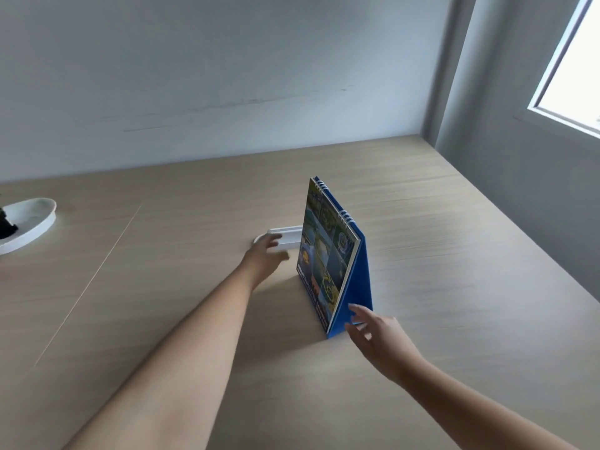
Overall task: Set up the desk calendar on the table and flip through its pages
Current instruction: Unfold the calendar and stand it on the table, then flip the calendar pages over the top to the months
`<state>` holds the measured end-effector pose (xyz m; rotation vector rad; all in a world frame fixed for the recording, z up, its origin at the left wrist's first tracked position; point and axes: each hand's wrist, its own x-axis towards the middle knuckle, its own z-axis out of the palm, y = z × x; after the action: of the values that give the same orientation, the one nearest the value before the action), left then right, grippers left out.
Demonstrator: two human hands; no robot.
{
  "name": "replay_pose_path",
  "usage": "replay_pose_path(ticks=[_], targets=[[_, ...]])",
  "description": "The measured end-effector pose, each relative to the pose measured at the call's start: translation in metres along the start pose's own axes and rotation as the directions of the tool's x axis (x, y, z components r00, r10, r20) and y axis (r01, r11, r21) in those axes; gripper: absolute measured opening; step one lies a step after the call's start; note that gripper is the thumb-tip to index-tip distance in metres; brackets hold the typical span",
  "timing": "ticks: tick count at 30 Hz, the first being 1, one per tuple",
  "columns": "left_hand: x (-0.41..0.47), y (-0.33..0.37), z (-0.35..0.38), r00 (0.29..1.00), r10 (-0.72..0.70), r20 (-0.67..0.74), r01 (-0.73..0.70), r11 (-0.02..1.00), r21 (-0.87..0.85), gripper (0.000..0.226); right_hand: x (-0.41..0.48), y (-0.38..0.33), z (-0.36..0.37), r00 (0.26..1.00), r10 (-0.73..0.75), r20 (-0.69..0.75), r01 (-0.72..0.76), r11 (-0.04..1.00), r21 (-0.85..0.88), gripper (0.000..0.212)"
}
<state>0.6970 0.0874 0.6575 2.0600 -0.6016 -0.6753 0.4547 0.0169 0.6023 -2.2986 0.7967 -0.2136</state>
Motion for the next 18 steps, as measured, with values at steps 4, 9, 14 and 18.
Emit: replay_pose_path(ticks=[4, 9, 14, 18], targets=[[0.011, 0.054, 0.018, 0.992, 0.022, 0.127, 0.002, 0.983, -0.182, 0.058, 0.016, -0.029, -0.005, 0.994, 0.055, -0.099, -0.041, 0.99, 0.136, 0.043], [0.017, 0.067, 0.031, 0.98, -0.006, 0.2, 0.062, 0.96, -0.275, 0.04, 0.028, -0.035, -0.011, 0.977, 0.08, -0.2, -0.039, 0.979, 0.2, 0.02], [0.009, 0.04, 0.018, 0.997, 0.025, 0.074, -0.001, 0.949, -0.314, 0.031, 0.033, -0.02, -0.021, 0.973, 0.083, -0.214, -0.046, 0.984, 0.172, 0.018], [-0.023, 0.001, 0.01, 0.988, 0.078, -0.133, -0.095, 0.988, -0.125, 0.033, 0.063, -0.02, -0.033, 0.977, 0.144, -0.155, -0.115, 0.976, 0.185, 0.022]])
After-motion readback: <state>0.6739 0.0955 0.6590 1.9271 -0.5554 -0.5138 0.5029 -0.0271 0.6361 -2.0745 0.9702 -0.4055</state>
